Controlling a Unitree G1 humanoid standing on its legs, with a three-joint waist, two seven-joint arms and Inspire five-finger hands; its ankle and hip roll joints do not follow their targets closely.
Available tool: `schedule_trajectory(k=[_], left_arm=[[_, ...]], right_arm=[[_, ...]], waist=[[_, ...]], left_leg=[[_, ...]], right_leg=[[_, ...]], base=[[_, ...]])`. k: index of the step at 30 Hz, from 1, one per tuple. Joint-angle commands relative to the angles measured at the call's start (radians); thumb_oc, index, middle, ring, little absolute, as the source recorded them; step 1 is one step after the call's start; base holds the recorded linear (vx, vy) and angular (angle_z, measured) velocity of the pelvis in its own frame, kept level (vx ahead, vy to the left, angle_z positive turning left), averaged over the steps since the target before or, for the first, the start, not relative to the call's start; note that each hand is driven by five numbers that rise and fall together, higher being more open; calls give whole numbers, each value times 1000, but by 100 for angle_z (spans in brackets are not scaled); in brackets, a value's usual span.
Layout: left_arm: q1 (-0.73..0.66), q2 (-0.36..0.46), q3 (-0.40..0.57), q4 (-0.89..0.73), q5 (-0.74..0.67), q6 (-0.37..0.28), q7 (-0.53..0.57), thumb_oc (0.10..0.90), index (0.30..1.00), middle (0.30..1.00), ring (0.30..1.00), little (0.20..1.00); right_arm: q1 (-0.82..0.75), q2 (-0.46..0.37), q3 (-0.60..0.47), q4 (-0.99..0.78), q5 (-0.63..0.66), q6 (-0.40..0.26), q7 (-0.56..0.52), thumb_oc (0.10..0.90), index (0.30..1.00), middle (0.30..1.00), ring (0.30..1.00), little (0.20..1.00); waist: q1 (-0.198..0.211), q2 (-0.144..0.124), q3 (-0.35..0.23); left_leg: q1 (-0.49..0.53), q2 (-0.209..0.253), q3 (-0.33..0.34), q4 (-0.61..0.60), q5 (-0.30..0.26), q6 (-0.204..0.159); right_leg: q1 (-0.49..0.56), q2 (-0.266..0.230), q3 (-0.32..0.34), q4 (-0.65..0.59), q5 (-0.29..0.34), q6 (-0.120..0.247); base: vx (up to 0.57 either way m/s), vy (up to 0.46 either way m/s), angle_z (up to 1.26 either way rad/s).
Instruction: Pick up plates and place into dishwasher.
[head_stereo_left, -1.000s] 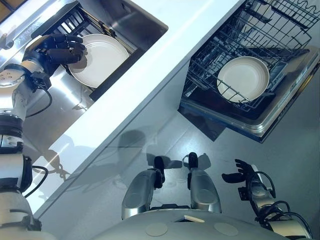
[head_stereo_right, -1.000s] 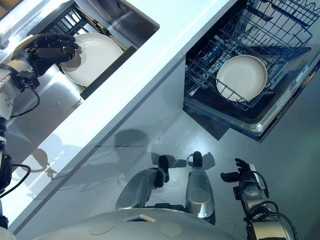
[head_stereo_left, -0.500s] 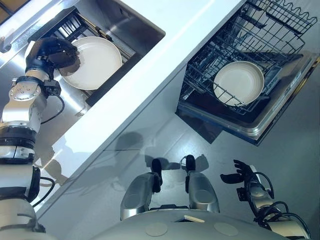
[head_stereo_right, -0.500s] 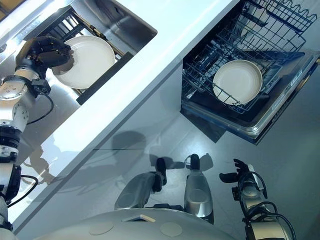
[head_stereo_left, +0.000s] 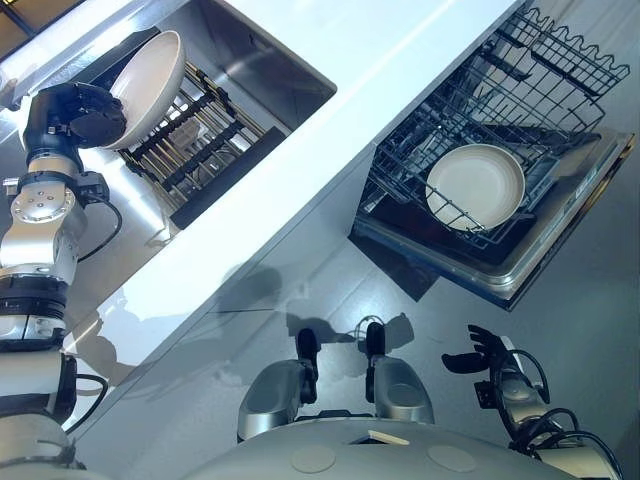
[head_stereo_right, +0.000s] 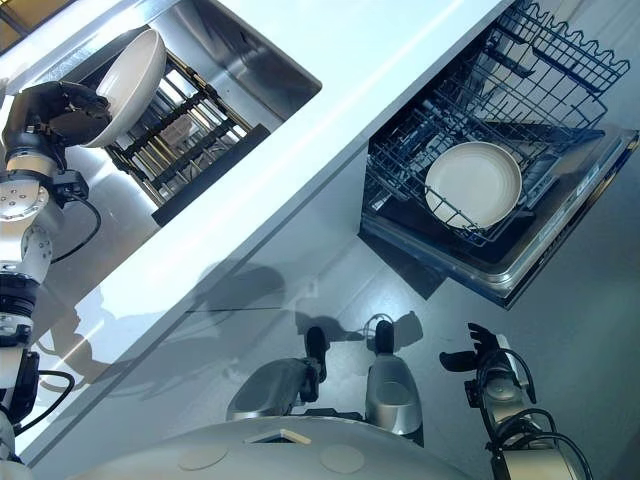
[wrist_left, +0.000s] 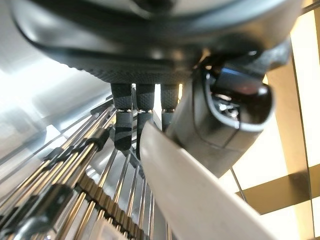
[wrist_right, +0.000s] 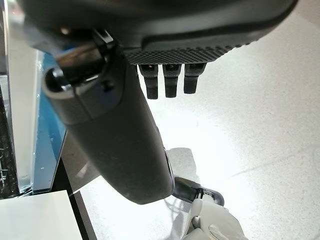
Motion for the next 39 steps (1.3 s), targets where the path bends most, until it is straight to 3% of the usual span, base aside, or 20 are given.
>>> schedule_trajectory(k=[1, 3, 9, 13, 21, 25, 29, 33, 34, 35, 37, 38, 39], left_arm=[[-56, 82, 128, -56, 32, -108, 22, 240, 420, 420, 420, 340], [-56, 84, 124, -47, 27, -109, 14, 276, 451, 451, 451, 376], [-68, 89, 113, -29, 35, -119, 8, 221, 404, 404, 404, 321], [-71, 101, 105, -34, 81, -162, 27, 100, 300, 300, 300, 200], [-13, 115, 145, -135, 122, -263, 48, 100, 300, 300, 300, 200], [26, 90, 166, -206, 116, -317, 61, 100, 300, 300, 300, 200], [63, 55, 181, -264, 146, -361, 72, 100, 300, 300, 300, 200], [67, 25, 159, -293, 213, -392, 104, 100, 300, 300, 300, 200], [56, 26, 138, -309, 251, -384, 124, 100, 300, 300, 300, 200], [54, 26, 123, -325, 286, -376, 144, 100, 300, 300, 300, 200], [60, 33, 105, -344, 354, -364, 179, 100, 300, 300, 300, 200], [61, 37, 102, -347, 363, -359, 184, 100, 300, 300, 300, 200], [65, 48, 92, -348, 394, -352, 190, 100, 300, 300, 300, 200]], right_arm=[[74, -28, 14, -28, -18, -30, -18, 800, 900, 900, 900, 900], [75, -29, 13, -27, -20, -32, -18, 800, 900, 900, 900, 900], [72, -33, 15, -28, -27, -30, -16, 800, 900, 900, 900, 900], [73, -33, 7, -28, 19, -40, -30, 800, 900, 900, 900, 900], [91, -26, -110, -12, 150, -41, -85, 800, 900, 900, 900, 900], [96, -28, -222, -2, 289, -40, -143, 800, 900, 900, 900, 900], [94, -29, -384, -70, 559, -60, -309, 800, 900, 900, 900, 900], [76, -27, -519, -149, 719, -181, -481, 800, 900, 900, 900, 900], [59, -30, -527, -222, 655, -269, -582, 800, 900, 900, 900, 900], [46, -26, -514, -300, 567, -306, -671, 800, 900, 900, 900, 900], [37, -13, -472, -479, 385, -320, -822, 800, 900, 900, 900, 900], [37, -11, -467, -512, 351, -311, -847, 800, 900, 900, 900, 900], [31, -21, -456, -612, 204, -337, -900, 800, 900, 900, 900, 900]], waist=[[1, 31, -62], [0, 33, -61], [-4, 37, -59], [-6, 39, -58], [-10, 37, -76], [-16, 34, -84], [-27, 35, -94], [-37, 47, -111], [-38, 51, -117], [-39, 54, -120], [-45, 58, -124], [-47, 58, -125], [-52, 60, -131]], left_leg=[[2, -51, -18, -31, -69, 6], [3, -51, -18, -30, -68, 6], [1, -49, -15, -26, -67, 4], [0, -49, -13, -24, -67, 3], [12, -47, -3, -36, -69, 4], [24, -43, 6, -40, -75, 6], [37, -40, 13, -43, -84, 8], [53, -38, 15, -51, -89, 6], [61, -37, 15, -54, -92, 6], [64, -36, 16, -54, -93, 5], [69, -36, 18, -53, -95, 5], [70, -36, 18, -53, -95, 5], [74, -36, 19, -52, -98, 7]], right_leg=[[-74, 81, -20, 118, -126, -4], [-71, 80, -21, 118, -128, -5], [-69, 78, -23, 118, -130, -5], [-68, 78, -22, 117, -131, -7], [-59, 82, -16, 112, -134, -8], [-53, 84, -12, 114, -137, -8], [-46, 86, -7, 116, -143, -7], [-37, 90, -1, 117, -148, -7], [-32, 92, 1, 115, -150, -8], [-28, 92, 2, 114, -150, -9], [-22, 94, 6, 112, -150, -11], [-21, 95, 7, 112, -151, -11], [-15, 98, 11, 110, -154, -14]], base=[[0, 0, 0], [0, 0, 0], [0, 0, 0], [0, 0, 0], [6, -2, -2], [5, -6, -5], [14, -3, -12], [35, 12, -10], [32, -3, -10], [19, -9, -7], [2, -4, -2], [3, -10, -6], [7, -13, -7]])
